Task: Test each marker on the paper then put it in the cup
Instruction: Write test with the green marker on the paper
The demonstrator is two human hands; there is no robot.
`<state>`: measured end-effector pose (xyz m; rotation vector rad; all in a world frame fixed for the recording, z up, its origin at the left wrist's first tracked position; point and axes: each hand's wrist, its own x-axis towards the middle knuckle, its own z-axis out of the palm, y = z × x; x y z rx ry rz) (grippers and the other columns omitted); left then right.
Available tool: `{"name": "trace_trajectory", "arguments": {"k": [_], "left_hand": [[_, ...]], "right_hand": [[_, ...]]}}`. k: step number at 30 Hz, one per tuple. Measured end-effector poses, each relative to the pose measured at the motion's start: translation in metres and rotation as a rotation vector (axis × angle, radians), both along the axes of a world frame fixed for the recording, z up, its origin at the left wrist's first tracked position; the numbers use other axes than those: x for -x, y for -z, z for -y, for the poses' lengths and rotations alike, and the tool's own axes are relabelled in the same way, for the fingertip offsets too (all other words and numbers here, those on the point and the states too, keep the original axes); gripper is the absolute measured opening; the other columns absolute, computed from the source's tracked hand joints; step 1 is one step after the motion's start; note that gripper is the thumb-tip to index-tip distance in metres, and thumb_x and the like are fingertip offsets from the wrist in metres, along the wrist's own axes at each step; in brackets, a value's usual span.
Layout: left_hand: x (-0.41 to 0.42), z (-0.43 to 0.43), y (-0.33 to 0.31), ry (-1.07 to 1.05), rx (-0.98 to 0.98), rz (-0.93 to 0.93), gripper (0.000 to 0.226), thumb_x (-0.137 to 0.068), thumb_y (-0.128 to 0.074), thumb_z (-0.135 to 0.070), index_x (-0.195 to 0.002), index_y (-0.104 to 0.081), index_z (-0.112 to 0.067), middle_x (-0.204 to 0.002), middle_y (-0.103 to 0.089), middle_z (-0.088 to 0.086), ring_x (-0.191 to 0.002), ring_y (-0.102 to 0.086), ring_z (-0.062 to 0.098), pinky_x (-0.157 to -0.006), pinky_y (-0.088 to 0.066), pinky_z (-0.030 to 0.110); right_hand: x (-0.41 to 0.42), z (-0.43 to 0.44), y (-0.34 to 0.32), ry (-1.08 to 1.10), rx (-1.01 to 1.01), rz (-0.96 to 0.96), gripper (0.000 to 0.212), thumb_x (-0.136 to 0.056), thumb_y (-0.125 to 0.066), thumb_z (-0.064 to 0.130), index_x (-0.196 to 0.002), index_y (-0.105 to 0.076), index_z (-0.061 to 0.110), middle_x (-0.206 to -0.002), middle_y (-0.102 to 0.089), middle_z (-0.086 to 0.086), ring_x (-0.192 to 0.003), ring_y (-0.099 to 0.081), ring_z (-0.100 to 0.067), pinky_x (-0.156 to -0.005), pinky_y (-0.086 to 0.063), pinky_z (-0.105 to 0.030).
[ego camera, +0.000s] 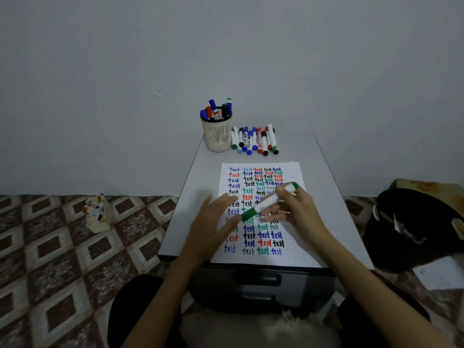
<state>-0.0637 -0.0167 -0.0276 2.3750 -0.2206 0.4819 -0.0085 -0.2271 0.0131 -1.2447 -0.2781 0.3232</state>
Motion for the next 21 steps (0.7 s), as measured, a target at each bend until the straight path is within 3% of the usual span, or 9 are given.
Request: {"name": "trace_trajectory", "arguments": {"k": [2,4,6,9,14,19,21], "left_hand": [[0.004,0.005,-0.005,0.081,0.058,-0.1,0.055,-0.088,-0.04,-0.061,-0.133,-0.045,-0.03,-0.135,-0.05,-0.007,-0.125,-0.044,0.007,-0.107,-0.036,0.036],[0.006,0.012,-0.01,0.157,0.097,-0.123,0.05,-0.089,-0.043,-0.056,-0.128,-0.05,-0.026,-0.118,-0.059,-0.005,-0.101,-0.057,0.006,-0.084,-0.052,0.03],[0.004,0.019,-0.014,0.209,0.064,-0.11,0.034,-0.094,-0.045,-0.044,-0.117,-0.056,-0.021,-0.101,-0.064,-0.004,-0.085,-0.061,0.004,-0.07,-0.052,0.023],[0.003,0.025,-0.017,0.23,0.051,-0.187,0.018,-0.099,-0.043,-0.026,-0.108,-0.054,-0.016,-0.093,-0.062,-0.004,-0.079,-0.06,0.004,-0.066,-0.048,0.018],[0.009,0.044,-0.025,0.278,0.06,-0.23,0.019,-0.101,-0.031,-0.032,-0.112,-0.043,-0.023,-0.081,-0.055,-0.013,-0.071,-0.058,-0.002,-0.059,-0.043,0.012],[0.007,0.047,-0.027,0.278,0.075,-0.126,0.024,-0.096,-0.029,-0.049,-0.11,-0.044,-0.036,-0.077,-0.064,0.009,-0.066,-0.062,0.021,-0.059,-0.05,0.038],[0.008,0.05,-0.028,0.273,0.105,-0.107,0.022,-0.095,-0.031,-0.048,-0.107,-0.046,-0.038,-0.076,-0.065,0.007,-0.066,-0.063,0.018,-0.059,-0.051,0.037]], "right_hand": [[0.009,-0.007,0.004,-0.008,-0.048,-0.029,0.021,-0.095,-0.054,0.021,-0.107,-0.051,0.004,-0.095,-0.068,-0.026,-0.074,-0.069,-0.031,-0.066,-0.061,-0.036],[0.015,-0.012,0.006,-0.007,-0.08,-0.035,0.017,-0.09,-0.06,0.015,-0.101,-0.053,0.004,-0.091,-0.07,-0.019,-0.074,-0.07,-0.027,-0.064,-0.061,-0.033],[0.019,-0.014,0.007,-0.008,-0.062,-0.022,0.017,-0.083,-0.067,0.006,-0.094,-0.054,0.003,-0.086,-0.07,-0.016,-0.074,-0.069,-0.025,-0.063,-0.059,-0.031],[0.022,-0.01,0.006,0.013,0.022,0.062,0.021,-0.078,-0.073,-0.002,-0.09,-0.055,-0.003,-0.073,-0.064,-0.018,-0.056,-0.061,-0.019,-0.05,-0.051,-0.027],[0.019,-0.003,0.0,0.029,-0.052,0.089,0.019,-0.08,-0.071,-0.003,-0.087,-0.053,-0.002,-0.057,-0.056,-0.018,-0.041,-0.048,-0.017,-0.04,-0.039,-0.023],[0.018,0.0,-0.003,-0.005,-0.077,0.06,0.02,-0.081,-0.07,0.001,-0.086,-0.051,0.002,-0.06,-0.053,-0.017,-0.042,-0.044,-0.016,-0.04,-0.036,-0.022],[0.018,0.001,-0.005,-0.013,-0.088,0.063,0.02,-0.081,-0.069,0.0,-0.086,-0.051,0.001,-0.061,-0.053,-0.016,-0.04,-0.044,-0.014,-0.04,-0.035,-0.021]]}}
